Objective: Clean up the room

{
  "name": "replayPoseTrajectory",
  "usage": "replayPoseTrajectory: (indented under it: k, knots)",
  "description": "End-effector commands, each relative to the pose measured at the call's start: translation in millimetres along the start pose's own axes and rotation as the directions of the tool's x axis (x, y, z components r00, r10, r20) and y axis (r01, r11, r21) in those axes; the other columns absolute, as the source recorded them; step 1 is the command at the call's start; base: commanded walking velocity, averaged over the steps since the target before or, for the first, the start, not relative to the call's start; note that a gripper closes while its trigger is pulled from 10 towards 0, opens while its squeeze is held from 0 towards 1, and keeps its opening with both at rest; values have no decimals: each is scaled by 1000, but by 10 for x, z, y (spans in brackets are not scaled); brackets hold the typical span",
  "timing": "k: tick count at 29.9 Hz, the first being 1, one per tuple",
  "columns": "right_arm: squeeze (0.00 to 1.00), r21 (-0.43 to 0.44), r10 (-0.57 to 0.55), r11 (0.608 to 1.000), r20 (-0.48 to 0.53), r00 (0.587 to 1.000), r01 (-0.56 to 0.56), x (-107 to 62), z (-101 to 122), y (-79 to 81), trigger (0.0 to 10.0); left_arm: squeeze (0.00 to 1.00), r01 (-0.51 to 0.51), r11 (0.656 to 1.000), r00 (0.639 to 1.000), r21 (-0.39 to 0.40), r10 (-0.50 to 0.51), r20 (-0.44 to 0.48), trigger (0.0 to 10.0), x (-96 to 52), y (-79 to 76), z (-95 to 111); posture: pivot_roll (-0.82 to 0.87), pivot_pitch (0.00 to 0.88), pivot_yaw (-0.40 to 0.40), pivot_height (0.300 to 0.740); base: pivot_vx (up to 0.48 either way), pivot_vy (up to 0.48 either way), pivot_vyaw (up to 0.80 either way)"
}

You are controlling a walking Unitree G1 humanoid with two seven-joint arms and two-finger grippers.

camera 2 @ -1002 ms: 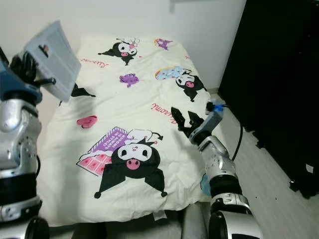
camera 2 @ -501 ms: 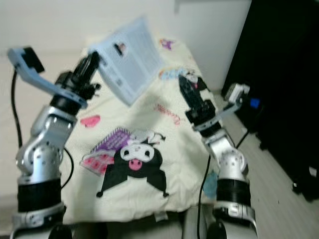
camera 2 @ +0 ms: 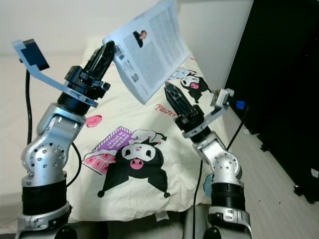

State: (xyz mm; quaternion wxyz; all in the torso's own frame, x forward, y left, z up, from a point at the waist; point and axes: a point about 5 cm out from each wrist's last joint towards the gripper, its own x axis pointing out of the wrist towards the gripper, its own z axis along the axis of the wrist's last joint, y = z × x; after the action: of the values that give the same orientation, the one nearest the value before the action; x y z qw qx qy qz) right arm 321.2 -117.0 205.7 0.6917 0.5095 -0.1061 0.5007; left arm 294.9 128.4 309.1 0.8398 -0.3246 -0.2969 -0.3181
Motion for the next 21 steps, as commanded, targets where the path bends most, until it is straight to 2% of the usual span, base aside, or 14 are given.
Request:
replayPoseTrajectory:
  k: [1,3,5,7,9,13,21]
  knots:
    - [0,30,21,999,-18,1000,-20,13,-77,33,10000,0,47,999,994,3,-47,97,10000,79,-102,120,-58,62,-32,520,0,0,0]
    - [0,46,18,999,-30,999,-16,7,-125,24,10000,0,11,1000,992,6,-11,126,10000,103,-68,135,-58,62,-32,520,0,0,0]
    - [0,92,23,996,-51,998,-18,8,-233,15,10000,0,-93,996,979,-6,93,183,10000,161,27,150,-57,63,-34,520,0,0,0]
    - [0,92,23,996,-51,998,-18,8,-233,15,10000,0,-93,996,979,-6,93,183,10000,161,27,150,-57,63,-34,520,0,0,0]
    - [0,128,37,991,-66,997,-29,35,-332,24,10000,0,-172,985,962,-26,173,213,10000,211,90,138,-57,63,-34,520,0,0,0]
    - [0,156,68,986,-51,996,-59,119,-396,57,10000,0,-211,975,949,-75,222,222,10000,270,86,56,-56,61,-29,520,0,0,0]
    - [0,170,123,978,-17,992,-119,260,-327,127,10000,0,-229,961,950,-156,256,178,10000,219,38,-208,-58,62,-28,520,0,0,0]
